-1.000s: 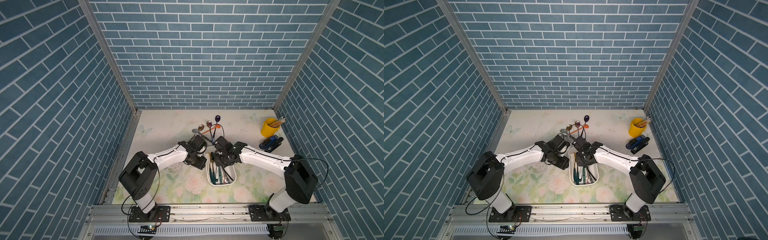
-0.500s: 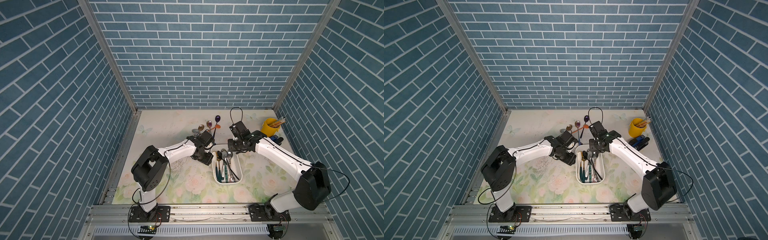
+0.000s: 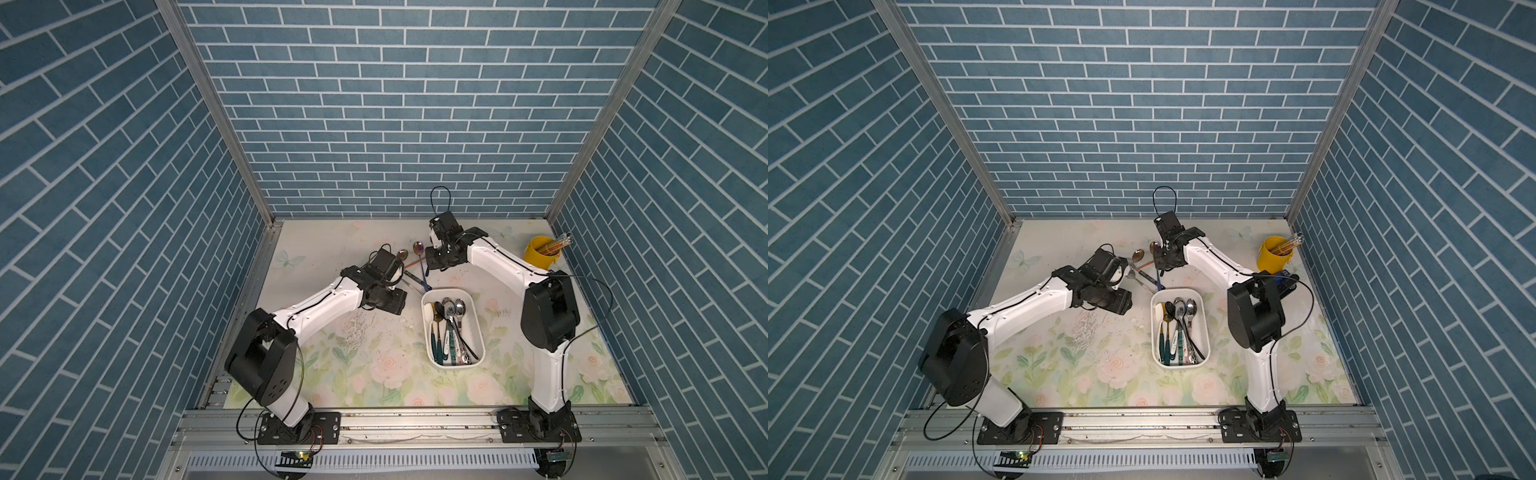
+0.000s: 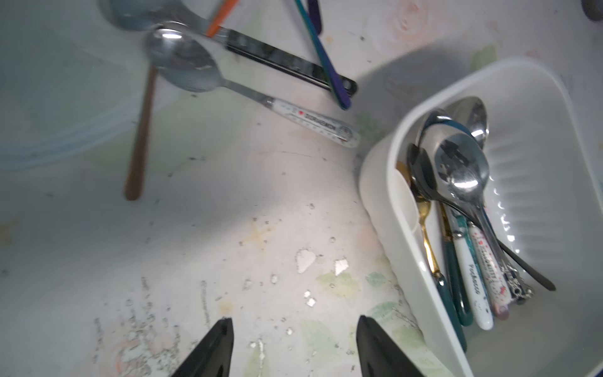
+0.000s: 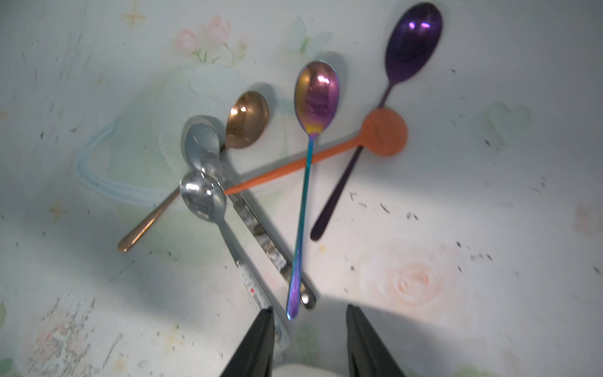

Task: Put the spoon into the storage box
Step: Pick up the spoon from the center of the board.

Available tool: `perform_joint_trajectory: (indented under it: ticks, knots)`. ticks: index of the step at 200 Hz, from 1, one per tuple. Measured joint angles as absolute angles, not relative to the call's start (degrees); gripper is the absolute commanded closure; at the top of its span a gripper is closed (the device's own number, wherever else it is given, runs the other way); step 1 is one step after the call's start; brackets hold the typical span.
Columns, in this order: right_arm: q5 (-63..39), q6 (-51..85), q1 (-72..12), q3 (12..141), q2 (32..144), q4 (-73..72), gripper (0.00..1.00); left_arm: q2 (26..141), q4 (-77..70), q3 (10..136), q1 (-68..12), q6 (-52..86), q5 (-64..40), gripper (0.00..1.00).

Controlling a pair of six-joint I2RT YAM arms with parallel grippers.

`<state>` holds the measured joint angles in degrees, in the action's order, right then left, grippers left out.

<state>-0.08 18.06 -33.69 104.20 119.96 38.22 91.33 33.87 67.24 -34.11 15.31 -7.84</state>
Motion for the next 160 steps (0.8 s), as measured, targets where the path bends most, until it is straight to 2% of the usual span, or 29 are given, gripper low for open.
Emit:
perform_joint_trajectory:
  ticks: [28,61,160]
  knots:
    - [-1.28,17.50,-33.63,114.13,129.27,38.63,0.60,89.97,33.36,64.58,-28.36,15.86,-8.03,0.35]
    - [-0.95,17.50,-33.58,121.73,136.77,39.70,0.61,89.91,33.30,63.81,-26.04,15.81,-8.47,0.35]
    - [-0.25,17.47,-32.93,121.40,138.96,41.12,0.68,90.26,32.67,63.07,-23.92,14.98,-9.91,0.35]
